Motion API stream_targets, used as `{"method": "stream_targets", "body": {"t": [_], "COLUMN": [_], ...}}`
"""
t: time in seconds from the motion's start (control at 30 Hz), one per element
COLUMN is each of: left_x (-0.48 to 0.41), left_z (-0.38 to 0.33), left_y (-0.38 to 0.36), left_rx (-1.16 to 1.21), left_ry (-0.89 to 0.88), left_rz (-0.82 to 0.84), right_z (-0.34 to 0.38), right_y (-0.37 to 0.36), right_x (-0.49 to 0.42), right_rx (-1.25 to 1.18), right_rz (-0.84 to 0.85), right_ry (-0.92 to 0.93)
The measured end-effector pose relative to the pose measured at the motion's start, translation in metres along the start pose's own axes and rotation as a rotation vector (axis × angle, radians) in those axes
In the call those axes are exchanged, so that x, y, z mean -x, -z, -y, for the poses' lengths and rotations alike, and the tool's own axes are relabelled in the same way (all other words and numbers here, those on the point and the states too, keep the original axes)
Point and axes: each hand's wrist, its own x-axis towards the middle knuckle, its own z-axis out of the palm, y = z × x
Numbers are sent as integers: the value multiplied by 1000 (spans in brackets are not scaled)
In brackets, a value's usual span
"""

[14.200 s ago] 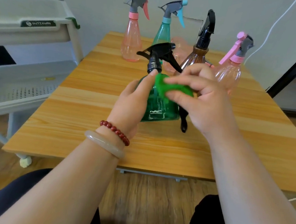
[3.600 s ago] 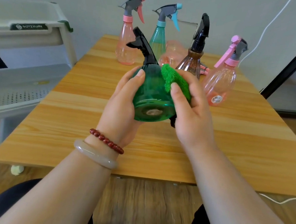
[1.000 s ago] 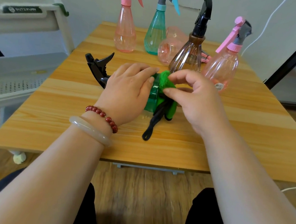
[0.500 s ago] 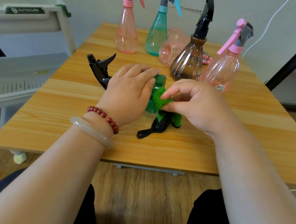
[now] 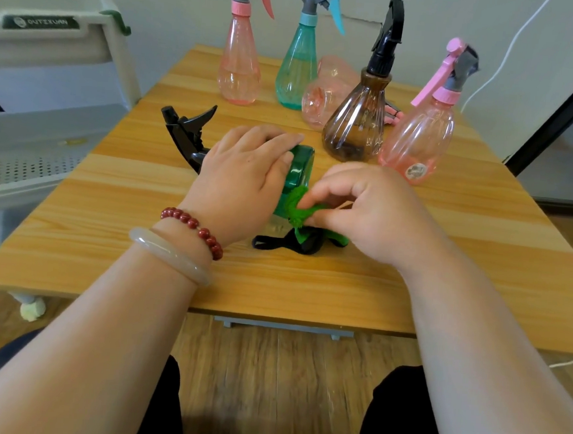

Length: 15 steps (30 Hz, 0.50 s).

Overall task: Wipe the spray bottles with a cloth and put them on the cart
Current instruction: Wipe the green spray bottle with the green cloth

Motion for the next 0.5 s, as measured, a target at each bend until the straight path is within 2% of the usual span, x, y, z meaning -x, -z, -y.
{"method": "stream_targets", "body": {"t": [0.1, 0.17, 0.3, 0.43, 0.5], "left_x": [0, 1, 2, 2, 3], "left_z": [0, -1, -1, 1, 1], "left_y": [0, -1, -1, -1, -1], "left_rx": [4, -2, -3, 24, 40], "left_ry": [-7, -11, -20, -19, -23], "left_rz": [-5, -12, -19, -26, -29], "right_z": [0, -2, -7, -8, -11], "right_y": [-1, -4, -18, -22, -25], "right_x": [-3, -7, -13, -12, -14], "right_rx": [-91, -165, -237, -245, -289], "right_rz": [-269, -361, -400, -407, -426], "right_ry": [-12, -72, -266, -253, -308]}}
